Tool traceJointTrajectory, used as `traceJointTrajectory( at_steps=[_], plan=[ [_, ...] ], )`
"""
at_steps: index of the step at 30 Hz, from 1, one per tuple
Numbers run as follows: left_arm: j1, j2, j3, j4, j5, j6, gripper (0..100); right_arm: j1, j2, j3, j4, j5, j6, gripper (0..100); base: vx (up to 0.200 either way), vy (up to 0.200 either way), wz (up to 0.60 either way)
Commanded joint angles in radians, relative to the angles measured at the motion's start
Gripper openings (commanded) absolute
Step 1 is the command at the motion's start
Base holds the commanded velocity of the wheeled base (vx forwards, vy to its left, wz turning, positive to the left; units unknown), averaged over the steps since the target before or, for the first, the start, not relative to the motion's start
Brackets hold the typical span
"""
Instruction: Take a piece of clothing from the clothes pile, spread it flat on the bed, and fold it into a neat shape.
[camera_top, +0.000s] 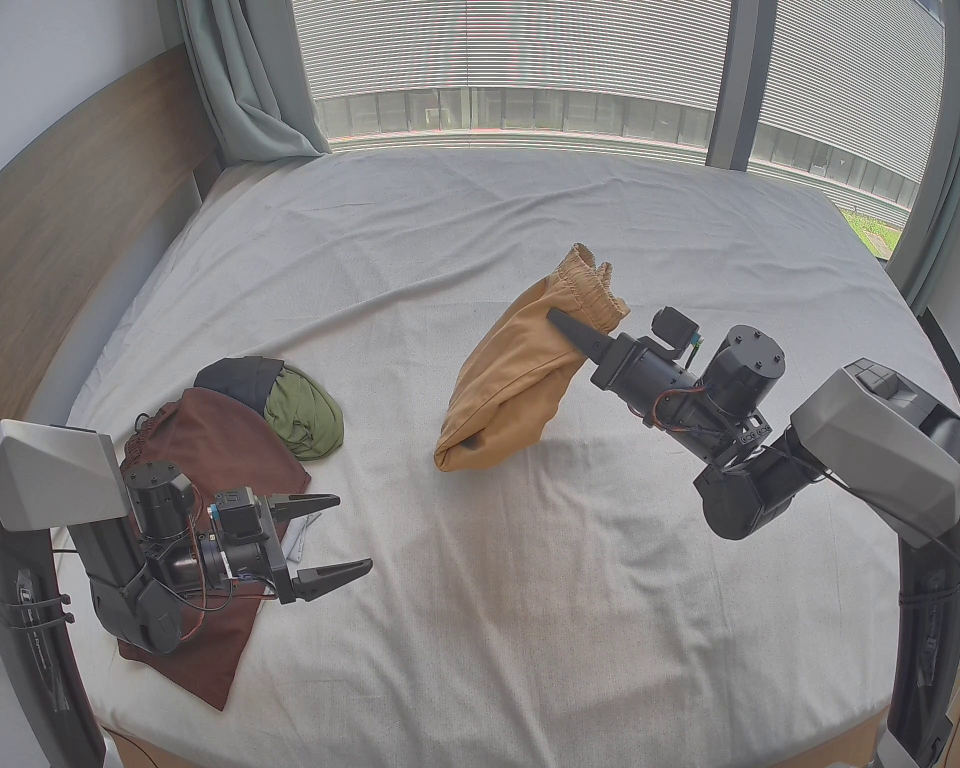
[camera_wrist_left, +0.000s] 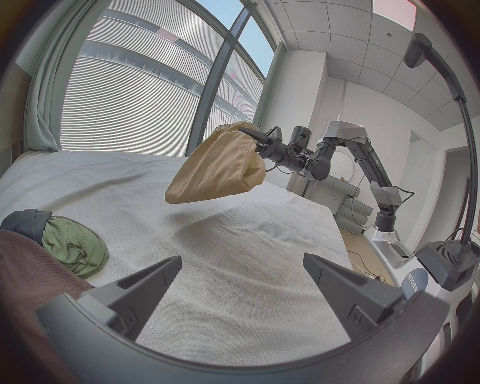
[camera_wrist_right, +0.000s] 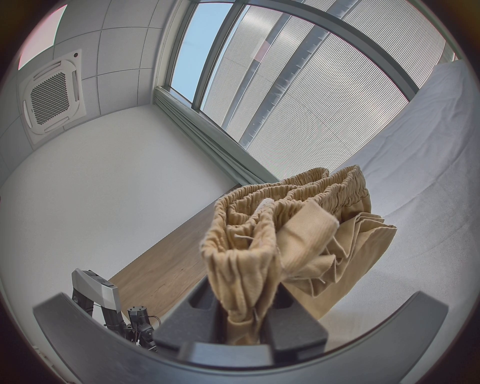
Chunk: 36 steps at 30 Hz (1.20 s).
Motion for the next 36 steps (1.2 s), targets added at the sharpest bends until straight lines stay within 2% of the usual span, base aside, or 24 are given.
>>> traceJointTrajectory(
  at_steps=[1,10,20,25,36],
  plan=[
    [0.000,0.005,0.001,0.000,0.000,0.001,100,-0.010,0.062,-0.092,0.035,0.006,0.018,0,0.000,0.000,0.00],
    [-0.003,0.009,0.001,0.000,0.000,0.001,100,-0.033,0.135,-0.129,0.036,0.006,0.030,0,0.000,0.000,0.00],
    [-0.003,0.013,0.001,0.001,0.000,0.001,100,-0.041,0.132,-0.173,0.048,0.006,0.030,0,0.000,0.000,0.00],
    [-0.003,0.015,0.001,0.003,0.000,0.001,100,-0.042,0.135,-0.242,0.078,0.006,0.032,0,0.000,0.000,0.00],
    [-0.006,0.036,0.013,0.000,-0.001,0.004,100,-0.080,0.241,-0.534,0.209,0.006,0.053,0,0.000,0.000,0.00]
  ],
)
